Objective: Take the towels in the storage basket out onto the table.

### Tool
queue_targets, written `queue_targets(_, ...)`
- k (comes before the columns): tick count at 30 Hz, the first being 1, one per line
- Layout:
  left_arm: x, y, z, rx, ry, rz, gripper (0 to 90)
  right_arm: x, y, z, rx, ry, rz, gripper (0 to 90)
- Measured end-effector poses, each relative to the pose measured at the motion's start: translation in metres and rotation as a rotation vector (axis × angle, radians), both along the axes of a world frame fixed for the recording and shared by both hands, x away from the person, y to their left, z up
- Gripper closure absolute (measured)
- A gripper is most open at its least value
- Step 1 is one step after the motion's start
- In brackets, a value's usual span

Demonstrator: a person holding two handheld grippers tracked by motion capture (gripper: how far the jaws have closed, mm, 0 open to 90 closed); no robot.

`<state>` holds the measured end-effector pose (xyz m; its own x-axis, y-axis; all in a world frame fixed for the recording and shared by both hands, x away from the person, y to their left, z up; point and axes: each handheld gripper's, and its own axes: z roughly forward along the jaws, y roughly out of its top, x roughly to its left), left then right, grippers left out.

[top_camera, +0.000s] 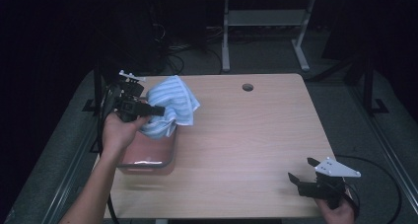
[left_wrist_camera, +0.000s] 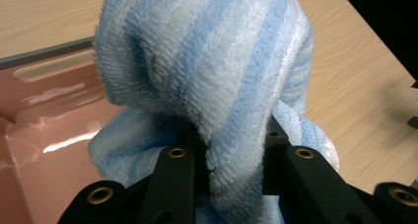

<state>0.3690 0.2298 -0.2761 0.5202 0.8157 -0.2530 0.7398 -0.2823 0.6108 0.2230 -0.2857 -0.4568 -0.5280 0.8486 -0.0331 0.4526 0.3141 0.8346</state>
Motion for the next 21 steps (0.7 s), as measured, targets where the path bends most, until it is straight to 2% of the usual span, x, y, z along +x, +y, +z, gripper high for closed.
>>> queue_targets(13, 0.004, -0.019, -0.003, -0.005, 0.004, -0.029, 73.4, -0.002, -0.002, 0.000, 0.006, -0.001, -0.007, 14.1)
queue_targets(14, 0.004, -0.022, -0.005, -0.027, 0.002, -0.034, 73.3, -0.002, -0.003, 0.000, 0.004, -0.003, -0.006, 14.1)
queue_targets(21, 0.005, -0.039, -0.020, -0.013, 0.031, -0.084, 73.1, -0.002, -0.004, 0.001, 0.008, -0.004, -0.013, 14.1)
